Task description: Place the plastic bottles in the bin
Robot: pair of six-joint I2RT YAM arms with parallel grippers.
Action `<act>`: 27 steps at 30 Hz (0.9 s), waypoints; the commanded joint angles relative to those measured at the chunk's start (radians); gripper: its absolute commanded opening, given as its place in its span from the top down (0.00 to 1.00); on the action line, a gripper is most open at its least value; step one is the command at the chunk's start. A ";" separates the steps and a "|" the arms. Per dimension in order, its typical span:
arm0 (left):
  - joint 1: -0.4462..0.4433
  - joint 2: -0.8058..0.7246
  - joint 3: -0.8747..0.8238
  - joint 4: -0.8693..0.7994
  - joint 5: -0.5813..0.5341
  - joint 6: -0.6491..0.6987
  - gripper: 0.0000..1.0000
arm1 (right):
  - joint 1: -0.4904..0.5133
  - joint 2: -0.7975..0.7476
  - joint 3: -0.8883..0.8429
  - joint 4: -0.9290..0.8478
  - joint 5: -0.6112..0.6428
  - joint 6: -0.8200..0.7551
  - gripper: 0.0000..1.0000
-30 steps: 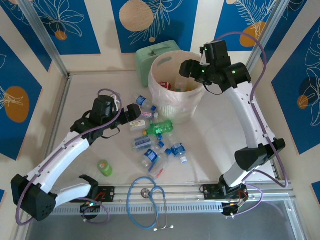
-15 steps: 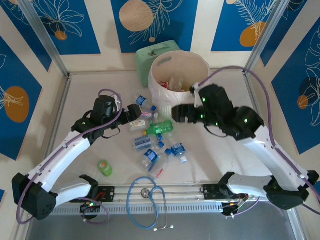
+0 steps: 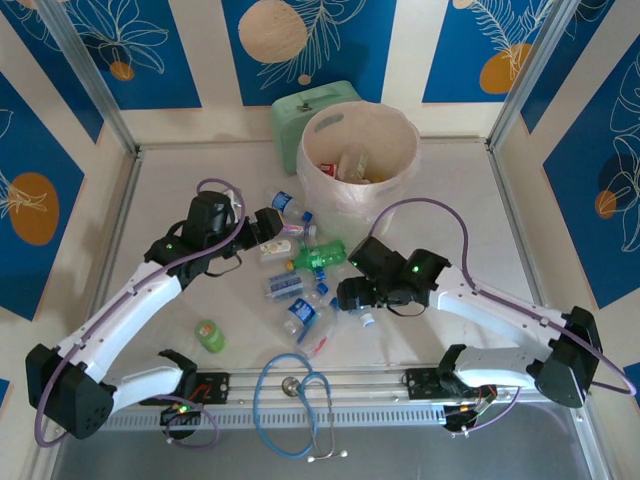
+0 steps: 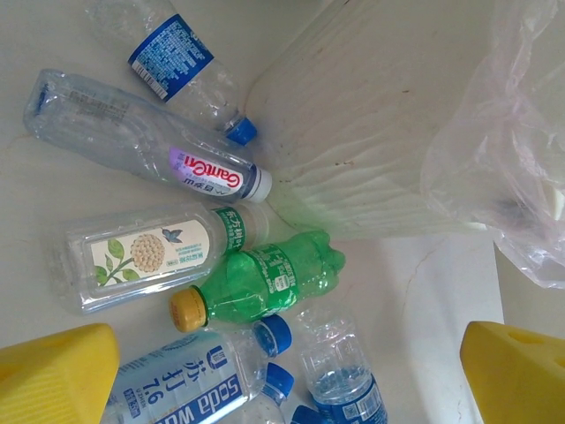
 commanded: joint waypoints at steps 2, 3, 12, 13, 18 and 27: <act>0.010 0.007 -0.014 0.020 0.031 -0.015 0.02 | -0.053 0.023 -0.022 0.069 -0.056 0.013 0.08; 0.011 0.008 -0.017 0.023 0.031 -0.015 0.02 | -0.065 0.034 -0.032 0.076 -0.066 0.010 0.08; 0.010 0.016 -0.031 0.039 0.048 -0.022 0.05 | -0.097 0.147 -0.046 0.121 -0.074 0.011 0.12; 0.010 0.015 -0.031 0.038 0.048 -0.022 0.05 | -0.100 0.161 -0.045 0.127 -0.075 0.013 0.12; 0.010 0.012 -0.037 0.034 0.048 -0.017 0.05 | -0.103 0.212 -0.032 0.143 -0.082 0.008 0.14; 0.010 0.014 -0.051 0.044 0.057 -0.021 0.07 | -0.103 0.263 -0.037 0.167 -0.080 0.004 0.13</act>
